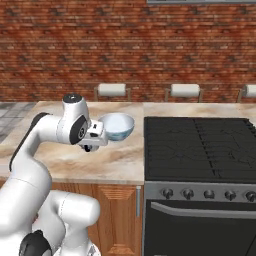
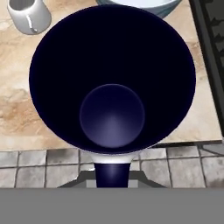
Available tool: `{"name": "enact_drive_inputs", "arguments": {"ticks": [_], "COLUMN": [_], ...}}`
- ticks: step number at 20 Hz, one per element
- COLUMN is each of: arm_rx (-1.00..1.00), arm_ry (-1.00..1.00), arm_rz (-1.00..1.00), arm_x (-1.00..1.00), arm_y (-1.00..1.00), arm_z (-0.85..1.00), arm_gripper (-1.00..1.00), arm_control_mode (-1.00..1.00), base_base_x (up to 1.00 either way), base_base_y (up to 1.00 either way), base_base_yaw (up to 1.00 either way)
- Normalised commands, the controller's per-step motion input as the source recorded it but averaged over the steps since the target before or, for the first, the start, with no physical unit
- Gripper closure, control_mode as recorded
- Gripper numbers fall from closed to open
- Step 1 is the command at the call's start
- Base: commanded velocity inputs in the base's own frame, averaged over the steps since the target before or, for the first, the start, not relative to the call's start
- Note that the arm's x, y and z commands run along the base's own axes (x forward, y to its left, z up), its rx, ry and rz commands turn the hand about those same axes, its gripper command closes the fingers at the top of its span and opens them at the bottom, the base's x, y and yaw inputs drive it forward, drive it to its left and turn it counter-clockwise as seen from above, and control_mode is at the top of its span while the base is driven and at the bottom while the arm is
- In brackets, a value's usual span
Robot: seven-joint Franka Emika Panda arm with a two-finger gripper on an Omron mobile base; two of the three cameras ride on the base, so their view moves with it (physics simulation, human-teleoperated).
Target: Clear the mugs and bowl far away from the sink.
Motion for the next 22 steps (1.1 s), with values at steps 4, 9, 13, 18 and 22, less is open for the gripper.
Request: {"name": "enact_drive_inputs", "arguments": {"ticks": [4, 9, 13, 18, 22], "arm_rx": [0.00, 0.00, 0.00, 0.00, 0.00], "arm_ry": [0.00, 0.00, 0.00, -0.02, -0.04], "arm_rz": [0.00, 0.00, 0.00, 0.00, 0.00], "arm_x": [0.38, 0.21, 0.16, 0.06, 0.06], "arm_y": [0.00, 0.00, 0.00, 0.00, 0.00], "arm_z": [-0.31, -0.34, -0.33, -0.34, -0.37], "arm_gripper": [1.00, 1.00, 1.00, 1.00, 1.00], "arm_control_mode": [-1.00, -1.00, -1.00, -1.00, -1.00], "base_base_x": [0.00, 0.00, 0.00, 0.00, 0.00], "base_base_y": [0.00, 0.00, 0.00, 0.00, 0.00], "base_base_yaw": [0.00, 0.00, 0.00, 0.00, 0.00]}}
